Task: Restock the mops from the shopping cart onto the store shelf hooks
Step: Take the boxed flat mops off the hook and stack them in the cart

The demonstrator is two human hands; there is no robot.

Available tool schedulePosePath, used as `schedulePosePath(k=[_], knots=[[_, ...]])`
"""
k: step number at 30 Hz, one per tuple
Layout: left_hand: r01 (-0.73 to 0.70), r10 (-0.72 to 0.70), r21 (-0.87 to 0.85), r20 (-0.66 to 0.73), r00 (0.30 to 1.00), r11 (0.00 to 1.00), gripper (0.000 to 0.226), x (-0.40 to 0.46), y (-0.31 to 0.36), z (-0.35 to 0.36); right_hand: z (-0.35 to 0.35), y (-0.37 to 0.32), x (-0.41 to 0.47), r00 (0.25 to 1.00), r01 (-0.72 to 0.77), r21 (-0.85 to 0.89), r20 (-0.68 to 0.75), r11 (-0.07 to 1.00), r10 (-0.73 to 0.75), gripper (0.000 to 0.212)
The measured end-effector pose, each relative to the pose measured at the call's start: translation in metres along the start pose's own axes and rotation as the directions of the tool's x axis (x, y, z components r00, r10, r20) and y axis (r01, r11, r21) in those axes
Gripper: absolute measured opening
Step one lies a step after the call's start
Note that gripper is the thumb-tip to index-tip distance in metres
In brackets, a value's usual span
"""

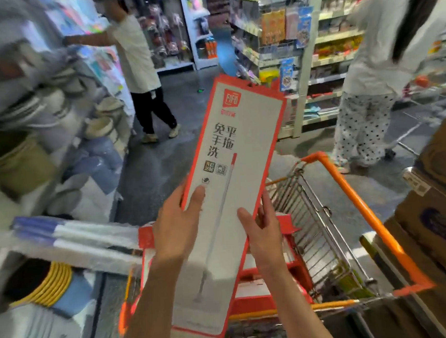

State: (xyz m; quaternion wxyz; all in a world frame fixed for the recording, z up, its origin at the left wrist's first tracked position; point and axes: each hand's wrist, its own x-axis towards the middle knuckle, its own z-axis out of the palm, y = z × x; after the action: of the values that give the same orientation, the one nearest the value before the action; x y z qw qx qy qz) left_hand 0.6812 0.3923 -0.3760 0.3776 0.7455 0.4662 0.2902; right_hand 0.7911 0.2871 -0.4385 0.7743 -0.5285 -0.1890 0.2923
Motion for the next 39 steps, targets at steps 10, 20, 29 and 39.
schedulePosePath(k=[10,20,29,39], knots=[[-0.004,-0.075,-0.271,-0.278,0.958,0.962,0.033,-0.096,-0.001,-0.045,0.032,-0.025,-0.062,0.956,0.107,0.016,0.274,0.994,-0.107,0.058],[-0.052,-0.076,-0.240,-0.495,0.866,0.969,0.050,-0.207,-0.035,-0.124,0.088,-0.035,-0.160,0.865,0.184,-0.003,0.476,0.983,-0.161,0.060],[0.035,-0.172,-0.209,-0.685,0.708,0.977,0.059,-0.365,-0.096,-0.214,0.134,-0.012,-0.321,0.720,0.192,-0.008,0.681,0.981,-0.135,0.057],[0.090,-0.263,-0.248,-0.877,0.401,0.965,0.062,-0.537,-0.139,-0.285,0.176,0.018,-0.493,0.439,0.106,0.035,0.895,0.994,-0.078,0.056]])
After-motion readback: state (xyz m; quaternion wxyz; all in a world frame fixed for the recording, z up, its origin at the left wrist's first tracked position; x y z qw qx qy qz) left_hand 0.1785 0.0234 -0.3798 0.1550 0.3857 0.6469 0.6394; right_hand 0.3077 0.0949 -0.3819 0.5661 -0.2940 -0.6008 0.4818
